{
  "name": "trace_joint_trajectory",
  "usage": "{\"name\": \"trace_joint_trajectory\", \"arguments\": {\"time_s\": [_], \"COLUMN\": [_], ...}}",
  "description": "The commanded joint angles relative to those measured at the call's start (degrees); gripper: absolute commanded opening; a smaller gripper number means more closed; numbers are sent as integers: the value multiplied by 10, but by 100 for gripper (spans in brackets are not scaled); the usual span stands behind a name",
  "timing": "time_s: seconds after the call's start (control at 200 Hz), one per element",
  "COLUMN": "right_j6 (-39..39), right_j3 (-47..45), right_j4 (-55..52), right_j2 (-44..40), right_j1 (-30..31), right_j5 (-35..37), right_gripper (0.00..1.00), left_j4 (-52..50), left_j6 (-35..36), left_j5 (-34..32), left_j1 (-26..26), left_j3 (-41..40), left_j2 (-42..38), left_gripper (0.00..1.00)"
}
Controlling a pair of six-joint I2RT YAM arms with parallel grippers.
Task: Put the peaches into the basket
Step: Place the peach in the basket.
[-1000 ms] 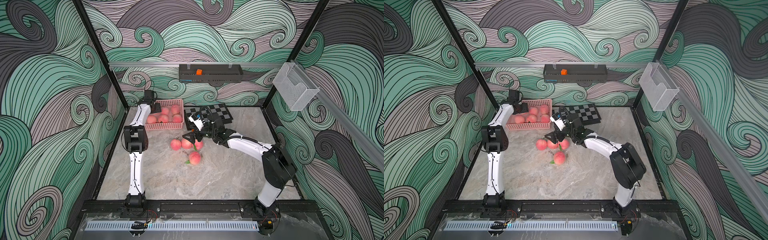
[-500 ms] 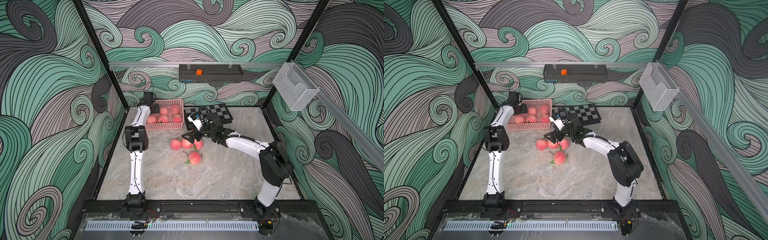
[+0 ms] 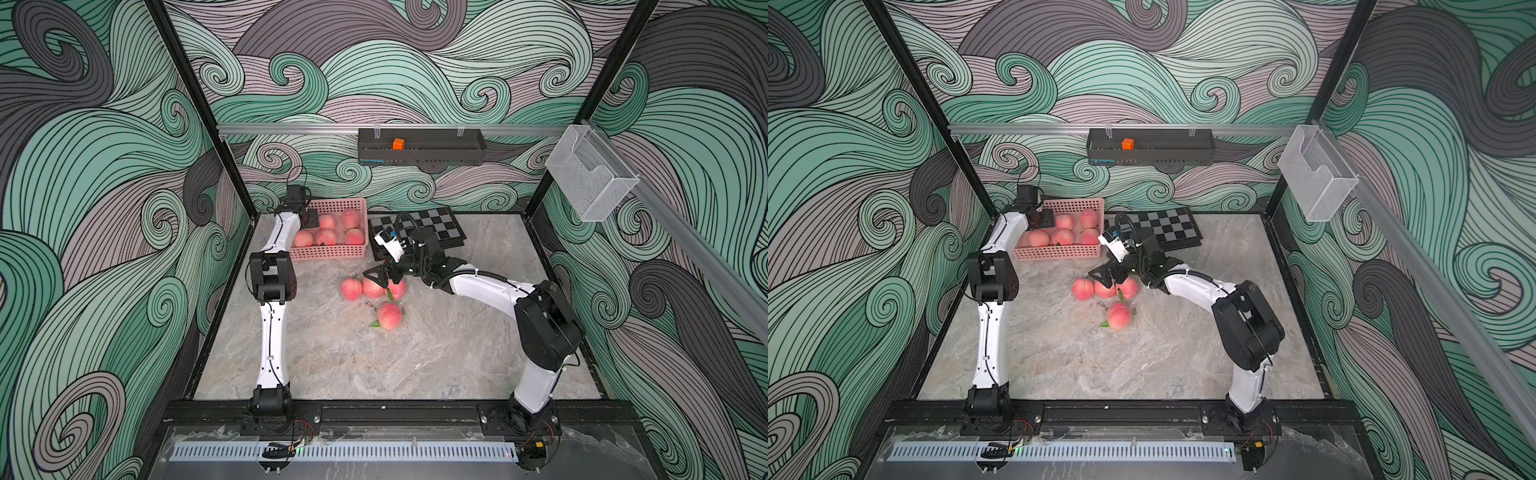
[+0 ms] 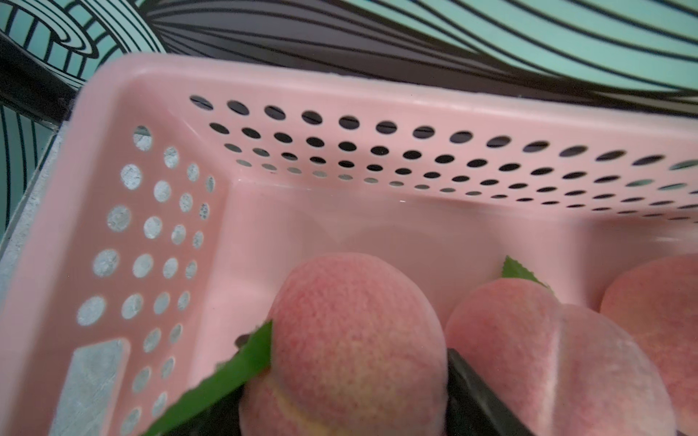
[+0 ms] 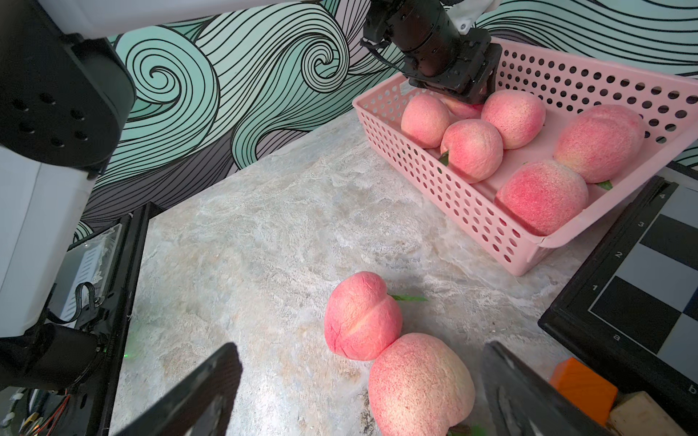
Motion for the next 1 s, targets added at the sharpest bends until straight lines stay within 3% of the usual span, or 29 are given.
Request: {"name": "trace_joint_trajectory", "arguments": {"time_s": [0.0, 0.495, 0.695, 0.991], "right_j6": [-17, -20, -15, 4], "right_j3": [11, 4, -8, -42], "right_j4": [7, -12, -47, -139], "right_j2": [-6, -32, -65, -148], "right_j1": [-5, -8, -7, 5], "right_j5": [-6, 7, 28, 77], "right_gripper": [99, 99, 99, 99], "left_j4": [5, -3, -4, -83], "left_j6": [8, 15, 11, 0], "left_j5": [-2, -9, -11, 7], "left_j1": [5, 4, 0, -35], "left_j3": [23, 16, -32, -112], "left_j2": [7, -59, -133, -257], "left_gripper": [76, 91, 91, 94]}}
